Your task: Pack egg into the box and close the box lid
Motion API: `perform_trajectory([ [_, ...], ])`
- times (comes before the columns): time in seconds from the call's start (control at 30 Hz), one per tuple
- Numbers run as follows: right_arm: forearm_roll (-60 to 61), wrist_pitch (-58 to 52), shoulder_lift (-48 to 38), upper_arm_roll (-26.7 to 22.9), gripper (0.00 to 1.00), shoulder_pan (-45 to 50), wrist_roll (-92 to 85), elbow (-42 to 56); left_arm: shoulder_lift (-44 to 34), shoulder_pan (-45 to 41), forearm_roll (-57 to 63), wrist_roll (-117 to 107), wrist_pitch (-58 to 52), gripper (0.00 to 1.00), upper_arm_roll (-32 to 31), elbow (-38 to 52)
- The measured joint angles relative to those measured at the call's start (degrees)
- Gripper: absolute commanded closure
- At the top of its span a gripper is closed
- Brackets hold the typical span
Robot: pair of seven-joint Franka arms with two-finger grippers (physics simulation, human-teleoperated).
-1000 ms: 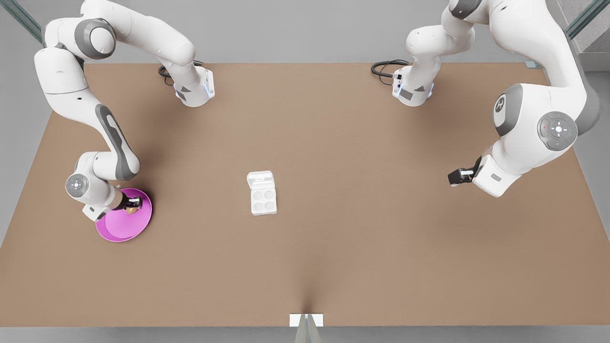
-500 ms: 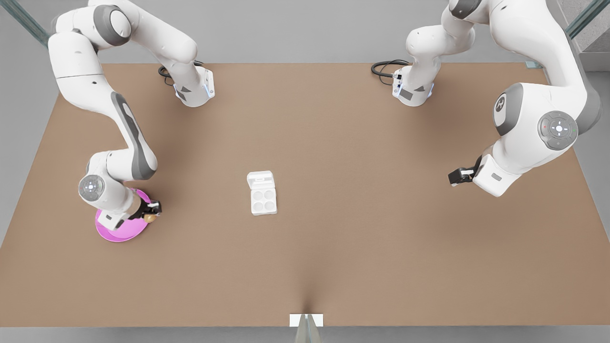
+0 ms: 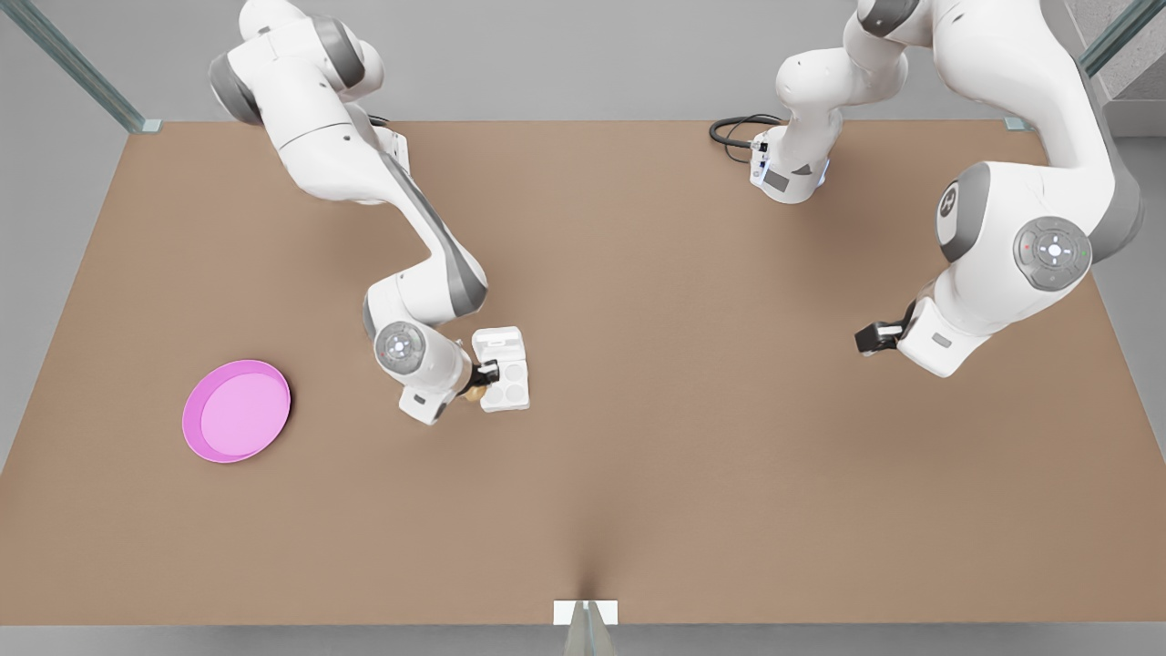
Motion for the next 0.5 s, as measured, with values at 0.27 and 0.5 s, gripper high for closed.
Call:
perform_trajectory([
  [0.27,3.82,-2.09,2.9,-1.15,0.52,2.44,6.79,0.84,0.56,0.37,0.39,-0.06,-0.23,0.0,-0.01,-0.65],
  [0.5,3.99,-1.36,5.7,-1.2,0.51,2.55,10.73,-0.02,0.79,0.44,0.45,-0.14,-0.53,0.0,-0.01,-1.05],
])
